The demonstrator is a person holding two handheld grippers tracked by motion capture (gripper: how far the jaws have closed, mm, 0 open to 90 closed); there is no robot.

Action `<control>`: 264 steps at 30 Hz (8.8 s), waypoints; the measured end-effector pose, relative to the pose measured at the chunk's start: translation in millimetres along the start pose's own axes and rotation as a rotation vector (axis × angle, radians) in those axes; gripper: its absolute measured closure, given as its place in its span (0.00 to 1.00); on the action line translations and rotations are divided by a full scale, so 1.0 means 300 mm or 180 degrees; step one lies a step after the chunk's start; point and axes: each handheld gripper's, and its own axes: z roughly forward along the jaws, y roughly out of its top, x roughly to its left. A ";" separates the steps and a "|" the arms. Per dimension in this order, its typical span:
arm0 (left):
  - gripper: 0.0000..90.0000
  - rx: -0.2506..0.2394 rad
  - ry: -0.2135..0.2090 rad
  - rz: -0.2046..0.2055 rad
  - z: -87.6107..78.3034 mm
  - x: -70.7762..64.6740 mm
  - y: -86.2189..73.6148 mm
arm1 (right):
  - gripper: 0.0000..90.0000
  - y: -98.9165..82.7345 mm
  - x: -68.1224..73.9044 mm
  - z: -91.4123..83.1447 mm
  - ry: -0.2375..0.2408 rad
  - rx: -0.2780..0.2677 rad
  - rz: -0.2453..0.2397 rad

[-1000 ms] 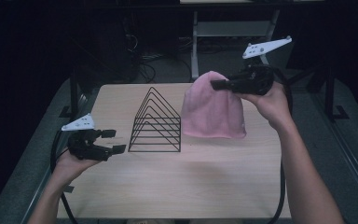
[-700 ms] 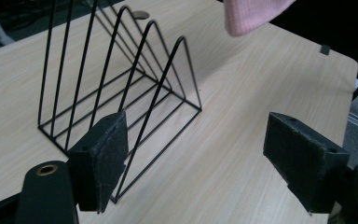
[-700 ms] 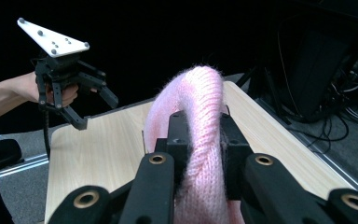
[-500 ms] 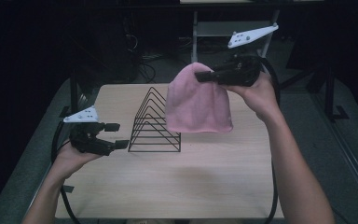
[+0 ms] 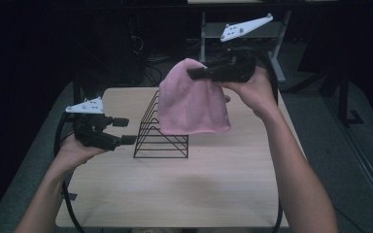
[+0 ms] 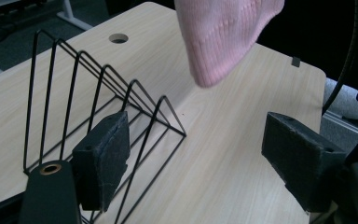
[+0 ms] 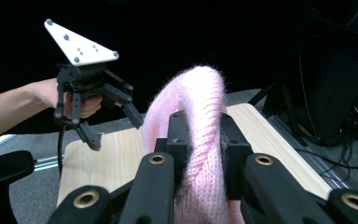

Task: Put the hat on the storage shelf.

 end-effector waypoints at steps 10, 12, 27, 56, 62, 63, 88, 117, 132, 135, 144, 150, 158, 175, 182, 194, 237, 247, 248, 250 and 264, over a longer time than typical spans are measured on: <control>0.31 -0.0075 -0.0264 -0.0053 0.018 0.030 0.052 | 0.87 0.043 0.013 0.069 0.0134 -0.0008 -0.0078; 0.32 -0.0092 -0.0295 -0.0086 0.019 0.036 0.057 | 0.87 0.052 0.015 0.079 0.0165 -0.0008 -0.0086; 0.67 -0.0084 -0.0481 -0.0164 0.047 0.079 0.058 | 0.87 0.094 0.018 0.158 0.0307 -0.0073 -0.0113; 0.92 0.0102 0.0023 -0.0189 0.090 0.173 0.079 | 0.87 0.046 -0.121 0.220 0.0120 -0.0060 0.0185; 0.92 0.0169 0.0138 -0.0194 0.111 0.192 0.075 | 0.87 0.027 -0.141 0.236 0.0119 -0.0038 0.0240; 0.92 0.0196 0.0156 -0.0189 0.115 0.197 0.075 | 0.87 0.025 -0.145 0.239 0.0112 -0.0026 0.0240; 0.92 0.0425 0.0303 -0.0141 0.112 0.205 0.008 | 0.86 -0.007 -0.106 0.304 0.0291 0.0101 0.0178; 0.92 0.0731 0.0456 -0.0107 0.118 0.207 -0.104 | 0.85 -0.079 -0.063 0.408 0.0500 0.0296 0.0201; 0.92 0.0985 0.0518 -0.0054 0.156 0.204 -0.151 | 0.84 -0.143 -0.059 0.449 0.0587 0.0402 0.0257; 0.92 0.1038 0.0523 -0.0030 0.164 0.207 -0.158 | 0.84 -0.154 -0.059 0.454 0.0597 0.0417 0.0272; 0.92 0.1110 0.0509 -0.0127 0.182 0.222 -0.203 | 0.83 -0.187 -0.054 0.485 0.0640 0.0510 0.0295; 0.92 0.1184 0.0538 -0.0095 0.189 0.222 -0.214 | 0.82 -0.210 -0.049 0.492 0.0676 0.0520 0.0359; 0.93 0.1307 0.0542 -0.0093 0.217 0.222 -0.243 | 0.81 -0.244 -0.043 0.504 0.0680 0.0589 0.0357; 0.93 0.1692 0.0586 0.0029 0.270 0.231 -0.278 | 0.78 -0.318 -0.050 0.531 0.0761 0.0728 0.0472; 0.93 0.1776 0.0558 0.0003 0.285 0.239 -0.288 | 0.75 -0.330 -0.047 0.539 0.0792 0.0740 0.0499; 0.93 0.1778 0.0532 -0.0100 0.292 0.254 -0.319 | 0.75 -0.339 -0.049 0.530 0.0844 0.0671 0.0549; 0.41 0.1180 0.0611 -0.0408 0.153 0.198 -0.315 | 0.32 -0.542 -0.091 0.111 -0.0146 0.0508 0.0793; 0.37 0.1088 0.0592 -0.0476 0.132 0.186 -0.338 | 0.31 -0.643 -0.083 0.015 -0.0326 0.0529 0.0899; 0.37 0.1108 0.0591 -0.0447 0.128 0.185 -0.340 | 0.31 -0.653 -0.081 0.005 -0.0340 0.0539 0.0909; 0.36 0.1108 0.0595 -0.0467 0.126 0.179 -0.346 | 0.31 -0.676 -0.078 -0.011 -0.0364 0.0545 0.0941; 0.33 0.1134 0.0595 -0.0496 0.119 0.158 -0.386 | 0.30 -0.802 -0.057 -0.104 -0.0559 0.0601 0.1094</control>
